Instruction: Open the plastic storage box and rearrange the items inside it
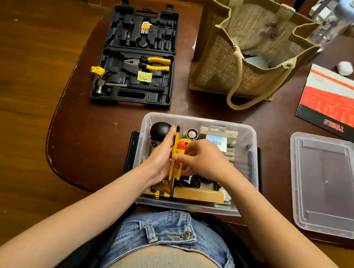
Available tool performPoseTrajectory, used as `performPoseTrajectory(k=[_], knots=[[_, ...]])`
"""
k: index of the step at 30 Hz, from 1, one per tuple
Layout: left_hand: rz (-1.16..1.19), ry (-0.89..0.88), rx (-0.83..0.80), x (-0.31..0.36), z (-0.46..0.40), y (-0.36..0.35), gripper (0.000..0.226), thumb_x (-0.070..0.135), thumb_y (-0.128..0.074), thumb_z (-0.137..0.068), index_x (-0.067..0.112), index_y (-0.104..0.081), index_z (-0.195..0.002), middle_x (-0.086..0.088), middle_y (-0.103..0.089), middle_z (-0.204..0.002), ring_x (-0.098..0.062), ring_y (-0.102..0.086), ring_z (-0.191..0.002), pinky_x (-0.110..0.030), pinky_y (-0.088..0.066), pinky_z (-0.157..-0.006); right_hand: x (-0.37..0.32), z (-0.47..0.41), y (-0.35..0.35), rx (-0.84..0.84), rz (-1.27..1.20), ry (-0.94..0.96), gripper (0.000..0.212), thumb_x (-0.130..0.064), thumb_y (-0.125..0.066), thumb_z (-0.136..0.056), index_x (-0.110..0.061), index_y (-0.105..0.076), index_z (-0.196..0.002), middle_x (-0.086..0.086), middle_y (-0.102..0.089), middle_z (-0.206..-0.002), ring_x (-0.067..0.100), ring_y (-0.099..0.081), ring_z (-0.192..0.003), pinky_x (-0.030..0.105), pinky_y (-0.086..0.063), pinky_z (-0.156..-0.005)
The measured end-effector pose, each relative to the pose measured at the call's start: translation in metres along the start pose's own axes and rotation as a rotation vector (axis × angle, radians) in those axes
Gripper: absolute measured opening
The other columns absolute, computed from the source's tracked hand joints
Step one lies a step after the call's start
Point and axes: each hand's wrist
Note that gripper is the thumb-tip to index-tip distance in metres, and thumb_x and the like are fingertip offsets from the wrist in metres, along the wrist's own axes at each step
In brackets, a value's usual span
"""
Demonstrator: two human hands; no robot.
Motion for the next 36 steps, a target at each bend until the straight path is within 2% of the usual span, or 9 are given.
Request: performPoseTrajectory(k=[6,10,12,16,18,20,23,26,36], knots=[[-0.054,0.075,0.033,-0.002,-0.005,0.002,0.079,0.080,-0.025,-0.081,0.014,-0.069,-0.076,-0.005,-0.062,-0.061,-0.016,-0.061,-0.051,-0.020,-0.044,-0.041,0.001,0.004,0.013,0.068,-0.016,0.020,0.016,-0.024,-0.067,-0.087,-0.011,-0.071,-0.094,0.003,-0.073,-0.076,0.011,-0.070,-0.060,0.024,-0.059,-0.063],[-0.142,0.086,0.005,0.001,-0.008,0.001,0.069,0.074,-0.049,-0.077,0.011,-0.066,-0.099,-0.012,-0.064,-0.080,-0.017,-0.055,-0.050,-0.015,-0.032,-0.031,0.012,0.002,0.029,0.281,-0.110,-0.017,0.027,-0.032,-0.060,-0.090,-0.015,-0.067,-0.069,-0.003,-0.066,-0.056,0.006,-0.059,-0.044,0.020,-0.049,-0.046],[-0.158,0.063,0.015,0.004,-0.009,0.004,0.055,0.060,-0.063,-0.078,0.011,-0.061,-0.104,-0.012,-0.061,-0.089,-0.015,-0.053,-0.048,-0.015,-0.029,-0.030,0.027,0.001,0.044,0.330,-0.029,-0.099,0.036,-0.032,-0.054,-0.092,-0.014,-0.066,-0.062,-0.002,-0.065,-0.051,0.006,-0.055,-0.043,0.022,-0.046,-0.050],[-0.212,-0.011,0.044,0.010,-0.011,0.014,0.033,0.043,-0.067,-0.082,0.016,-0.060,-0.101,-0.007,-0.063,-0.083,-0.013,-0.052,-0.047,-0.015,-0.027,-0.029,0.070,0.001,0.044,-0.005,0.557,-0.282,0.032,-0.023,-0.055,-0.090,-0.010,-0.058,-0.061,0.004,-0.059,-0.061,0.020,-0.056,-0.060,0.026,-0.045,-0.053],[-0.230,-0.034,0.043,0.014,-0.010,0.018,0.030,0.040,-0.067,-0.083,0.015,-0.059,-0.097,-0.003,-0.062,-0.073,-0.013,-0.052,-0.047,-0.015,-0.028,-0.029,0.088,-0.002,0.031,-0.102,0.746,-0.307,0.014,-0.018,-0.058,-0.086,-0.008,-0.065,-0.080,0.007,-0.064,-0.081,0.026,-0.061,-0.079,0.029,-0.048,-0.062],[-0.241,-0.048,0.054,0.015,-0.010,0.020,0.029,0.039,-0.067,-0.084,0.015,-0.057,-0.097,-0.001,-0.062,-0.066,-0.013,-0.053,-0.047,-0.015,-0.028,-0.030,0.100,-0.009,0.020,-0.096,0.773,-0.265,0.025,-0.022,-0.063,-0.084,-0.011,-0.063,-0.107,0.007,-0.065,-0.104,0.027,-0.061,-0.095,0.034,-0.050,-0.074],[-0.258,-0.057,0.071,0.014,-0.009,0.023,0.033,0.038,-0.067,-0.084,0.013,-0.057,-0.103,-0.002,-0.061,-0.067,-0.014,-0.053,-0.048,-0.015,-0.029,-0.030,0.108,-0.019,0.009,-0.074,0.745,-0.210,0.045,-0.032,-0.068,-0.080,-0.022,-0.055,-0.122,0.003,-0.065,-0.111,0.026,-0.060,-0.102,0.033,-0.048,-0.073],[-0.259,-0.058,0.081,0.012,-0.009,0.026,0.037,0.038,-0.066,-0.085,0.012,-0.058,-0.110,-0.002,-0.061,-0.067,-0.014,-0.053,-0.047,-0.016,-0.029,-0.030,0.117,-0.024,-0.003,-0.056,0.852,-0.220,0.044,-0.034,-0.070,-0.076,-0.020,-0.055,-0.114,0.003,-0.064,-0.110,0.026,-0.060,-0.101,0.032,-0.045,-0.069],[-0.226,-0.074,0.080,0.011,-0.007,0.033,0.023,0.037,-0.066,-0.086,0.018,-0.058,-0.095,0.000,-0.063,-0.063,-0.014,-0.054,-0.049,-0.016,-0.031,-0.030,0.110,-0.010,0.009,0.021,0.910,-0.152,0.029,-0.035,-0.065,-0.072,-0.022,-0.064,-0.098,-0.001,-0.061,-0.094,0.023,-0.062,-0.083,0.026,-0.039,-0.057]])
Point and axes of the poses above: each hand's wrist, its own z-axis away from the middle knuckle, its own y-axis out of the back of the hand, x = y × z
